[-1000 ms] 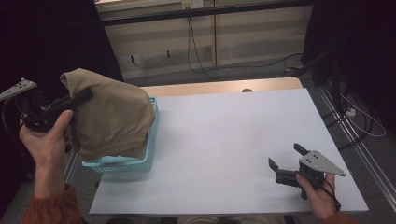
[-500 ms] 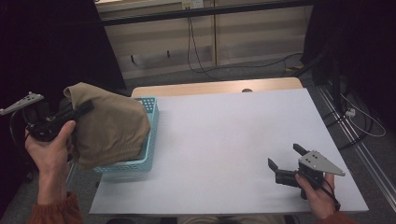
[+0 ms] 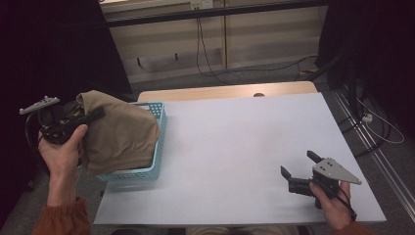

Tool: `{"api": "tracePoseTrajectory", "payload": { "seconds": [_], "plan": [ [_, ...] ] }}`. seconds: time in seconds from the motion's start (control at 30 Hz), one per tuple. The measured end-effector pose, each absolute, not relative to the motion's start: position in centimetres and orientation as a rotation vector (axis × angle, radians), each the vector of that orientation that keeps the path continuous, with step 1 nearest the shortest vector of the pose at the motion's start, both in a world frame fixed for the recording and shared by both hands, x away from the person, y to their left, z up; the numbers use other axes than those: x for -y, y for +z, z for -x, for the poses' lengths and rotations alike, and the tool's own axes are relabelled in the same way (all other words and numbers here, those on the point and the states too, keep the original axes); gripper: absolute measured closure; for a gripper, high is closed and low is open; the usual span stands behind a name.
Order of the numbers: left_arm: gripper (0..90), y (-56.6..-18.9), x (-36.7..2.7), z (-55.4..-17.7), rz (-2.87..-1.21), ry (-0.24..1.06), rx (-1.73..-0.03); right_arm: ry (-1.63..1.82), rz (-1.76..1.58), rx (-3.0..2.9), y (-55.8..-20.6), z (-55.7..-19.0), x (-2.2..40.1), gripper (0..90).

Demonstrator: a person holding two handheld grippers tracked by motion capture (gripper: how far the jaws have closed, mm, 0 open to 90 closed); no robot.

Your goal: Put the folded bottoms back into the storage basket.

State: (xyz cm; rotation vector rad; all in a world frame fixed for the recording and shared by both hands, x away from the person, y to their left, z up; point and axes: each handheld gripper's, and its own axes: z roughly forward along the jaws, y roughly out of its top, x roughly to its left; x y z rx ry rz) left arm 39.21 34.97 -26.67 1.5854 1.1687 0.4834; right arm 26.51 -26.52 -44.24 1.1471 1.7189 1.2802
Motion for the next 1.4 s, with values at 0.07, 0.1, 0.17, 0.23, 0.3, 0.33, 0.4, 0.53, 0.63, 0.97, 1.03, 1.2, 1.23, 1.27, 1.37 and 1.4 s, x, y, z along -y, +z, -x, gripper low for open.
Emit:
{"api": "tracePoseTrajectory", "payload": {
  "seconds": [0.07,0.1,0.17,0.23,0.3,0.33,0.4,0.53,0.63,0.97,1.03,1.2,1.23,1.27,1.37,1.4],
  "plan": [
    [85.1,-26.8,-35.1,-39.4,-1.586,0.485,-1.183,1.281,-1.147,-1.72,-44.3,-26.5,26.5,1.1],
    [85.1,-26.8,-35.1,-39.5,-1.586,0.488,-1.192,1.28,-1.147,-1.721,-44.3,-26.5,26.5,1.1],
    [85.1,-26.9,-35.1,-39.8,-1.598,0.495,-1.204,1.28,-1.144,-1.722,-44.3,-26.6,26.5,1.2],
    [85.1,-27.0,-34.9,-40.0,-1.616,0.511,-1.215,1.281,-1.148,-1.723,-44.3,-26.5,26.4,1.1],
    [85.1,-27.1,-34.7,-40.2,-1.617,0.499,-1.216,1.281,-1.147,-1.725,-44.3,-26.5,26.4,1.2],
    [85.1,-27.1,-34.7,-40.3,-1.624,0.501,-1.209,1.281,-1.152,-1.723,-44.3,-26.6,26.4,1.1],
    [85.1,-27.1,-34.4,-40.6,-1.638,0.501,-1.206,1.28,-1.15,-1.724,-44.3,-26.6,26.4,1.2],
    [85.1,-27.4,-34.2,-41.4,-1.652,0.507,-1.218,1.281,-1.15,-1.725,-44.3,-26.6,26.4,1.2],
    [85.0,-27.8,-34.2,-42.1,-1.652,0.495,-1.234,1.282,-1.147,-1.728,-44.3,-26.6,26.4,1.2],
    [85.0,-29.3,-34.5,-43.3,-1.683,0.463,-1.258,1.276,-1.15,-1.728,-44.3,-26.6,26.4,1.2],
    [85.0,-29.3,-34.3,-43.4,-1.702,0.482,-1.244,1.275,-1.149,-1.729,-44.3,-26.6,26.4,1.2],
    [84.9,-29.7,-33.7,-43.9,-1.713,0.466,-1.235,1.272,-1.143,-1.733,-44.3,-26.6,26.4,1.2],
    [84.9,-29.8,-33.6,-44.1,-1.715,0.462,-1.234,1.274,-1.141,-1.734,-44.3,-26.6,26.4,1.2],
    [84.9,-29.9,-33.5,-44.2,-1.72,0.459,-1.234,1.274,-1.146,-1.732,-44.3,-26.6,26.4,1.2],
    [84.9,-30.0,-33.1,-44.5,-1.735,0.457,-1.23,1.271,-1.145,-1.733,-44.3,-26.6,26.4,1.2],
    [84.9,-30.0,-33.0,-44.5,-1.737,0.458,-1.229,1.274,-1.145,-1.73,-44.3,-26.6,26.4,1.2]
  ]
}}
